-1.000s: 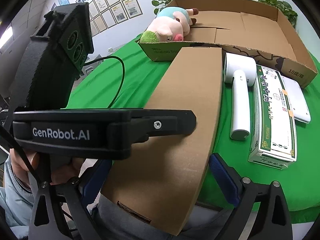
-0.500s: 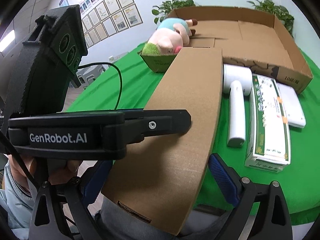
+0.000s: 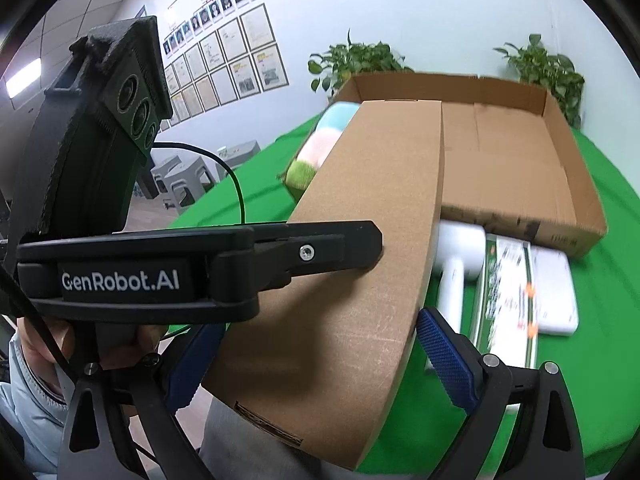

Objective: Organize objects
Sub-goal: 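Lift the brown box with the left gripper and carry it over the open box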

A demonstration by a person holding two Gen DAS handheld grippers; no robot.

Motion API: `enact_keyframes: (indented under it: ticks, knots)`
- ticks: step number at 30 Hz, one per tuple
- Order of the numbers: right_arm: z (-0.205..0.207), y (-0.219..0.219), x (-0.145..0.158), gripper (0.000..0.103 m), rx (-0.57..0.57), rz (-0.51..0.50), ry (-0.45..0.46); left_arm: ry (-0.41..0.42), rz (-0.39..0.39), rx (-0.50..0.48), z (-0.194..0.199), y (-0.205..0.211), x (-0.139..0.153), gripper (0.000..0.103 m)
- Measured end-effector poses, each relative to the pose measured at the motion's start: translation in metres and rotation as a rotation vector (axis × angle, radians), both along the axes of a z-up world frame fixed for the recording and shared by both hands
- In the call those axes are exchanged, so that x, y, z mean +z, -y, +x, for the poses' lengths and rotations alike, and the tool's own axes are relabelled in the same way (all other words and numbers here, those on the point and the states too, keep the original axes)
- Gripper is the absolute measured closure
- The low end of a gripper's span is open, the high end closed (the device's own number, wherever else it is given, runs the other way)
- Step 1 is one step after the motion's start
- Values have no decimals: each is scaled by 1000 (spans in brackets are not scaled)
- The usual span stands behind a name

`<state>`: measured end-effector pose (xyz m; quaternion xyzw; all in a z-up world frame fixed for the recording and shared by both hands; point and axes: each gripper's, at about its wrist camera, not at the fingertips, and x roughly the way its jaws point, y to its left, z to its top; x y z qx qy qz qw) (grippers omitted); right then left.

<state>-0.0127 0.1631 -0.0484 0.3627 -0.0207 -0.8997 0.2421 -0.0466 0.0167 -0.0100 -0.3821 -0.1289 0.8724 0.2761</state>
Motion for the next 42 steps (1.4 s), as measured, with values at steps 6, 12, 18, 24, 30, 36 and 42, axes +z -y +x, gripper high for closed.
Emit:
enact_keyframes:
  ticks: [6,12,18,24,30,36,42]
  knots:
    - [-34,3,28,7,-13,-9,-48,-46,-6,-5,-24,-1,30,39]
    - [-67,0,50,7,-20,-12,-73,-68,-7,-3,-52,-3,47,39]
    - [-102,-1,65,7,-19,-18,-85,-87,-7,6,-81,-2,61,39]
    - [-144,-1,89,7,-17,-27,-126,-128,-15,15,-113,-1,89,39]
    - [-194,0,118,7,-6,-38,-166,-180,-29,28,-146,1,119,39]
    - [-246,3,130,8,13,-39,-161,-172,-54,43,-178,4,121,39]
    - [-296,1,101,9,23,-72,-91,-91,-95,51,-206,3,82,39]
